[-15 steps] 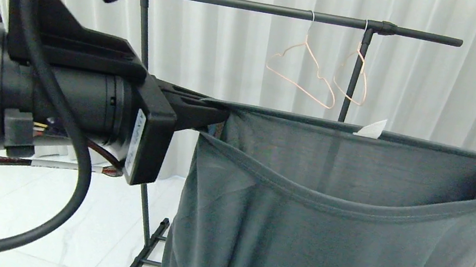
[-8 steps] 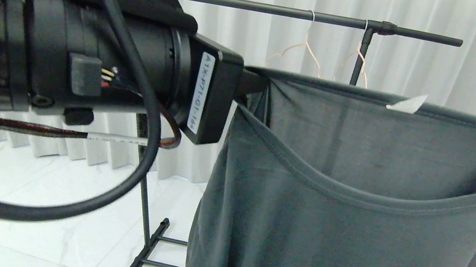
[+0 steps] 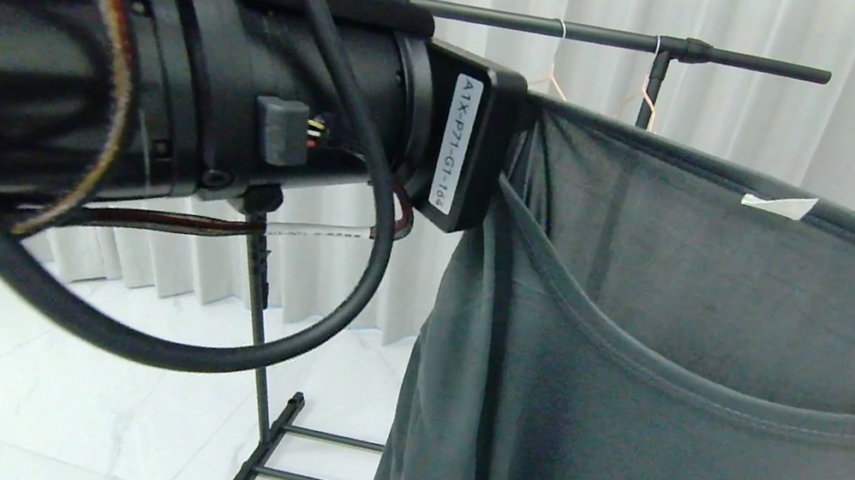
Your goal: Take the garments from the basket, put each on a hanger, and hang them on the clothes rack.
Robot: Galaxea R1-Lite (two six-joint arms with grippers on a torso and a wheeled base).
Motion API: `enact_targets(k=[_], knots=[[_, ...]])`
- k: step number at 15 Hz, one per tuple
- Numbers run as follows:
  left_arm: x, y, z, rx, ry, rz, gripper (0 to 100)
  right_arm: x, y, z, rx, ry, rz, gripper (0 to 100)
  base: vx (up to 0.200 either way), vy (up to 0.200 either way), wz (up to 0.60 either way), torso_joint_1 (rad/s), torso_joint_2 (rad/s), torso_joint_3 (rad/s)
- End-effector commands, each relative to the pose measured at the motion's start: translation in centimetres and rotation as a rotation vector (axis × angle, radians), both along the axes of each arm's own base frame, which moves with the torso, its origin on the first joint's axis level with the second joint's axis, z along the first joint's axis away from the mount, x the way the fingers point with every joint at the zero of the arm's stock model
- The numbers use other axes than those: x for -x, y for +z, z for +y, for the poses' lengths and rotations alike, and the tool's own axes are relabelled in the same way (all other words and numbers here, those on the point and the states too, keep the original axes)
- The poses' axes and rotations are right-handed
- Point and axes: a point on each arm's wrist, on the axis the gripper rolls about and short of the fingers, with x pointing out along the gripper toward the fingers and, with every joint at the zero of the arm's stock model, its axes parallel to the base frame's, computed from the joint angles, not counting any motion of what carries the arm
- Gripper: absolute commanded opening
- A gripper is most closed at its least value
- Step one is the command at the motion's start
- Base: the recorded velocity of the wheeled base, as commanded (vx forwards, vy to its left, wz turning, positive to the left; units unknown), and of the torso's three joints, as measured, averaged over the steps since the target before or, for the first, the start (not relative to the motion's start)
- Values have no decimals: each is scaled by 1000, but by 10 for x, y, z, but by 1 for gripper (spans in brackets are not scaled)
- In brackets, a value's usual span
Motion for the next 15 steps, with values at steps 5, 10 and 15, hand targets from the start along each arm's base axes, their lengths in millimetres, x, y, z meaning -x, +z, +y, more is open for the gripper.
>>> enact_targets(k=[5, 10, 15], knots=[[-11, -7, -9, -10, 42, 23, 0, 26, 9, -12, -42, 188, 23, 0, 0, 0, 0, 0, 0, 0], [29, 14, 42, 34, 99, 359, 0, -21, 17, 17, -38, -50, -91, 0, 0, 0, 0, 0, 0, 0], [67, 17, 64, 70, 45, 475, 0, -78, 25, 63, -140, -40, -214, 0, 0, 0, 0, 0, 0, 0]])
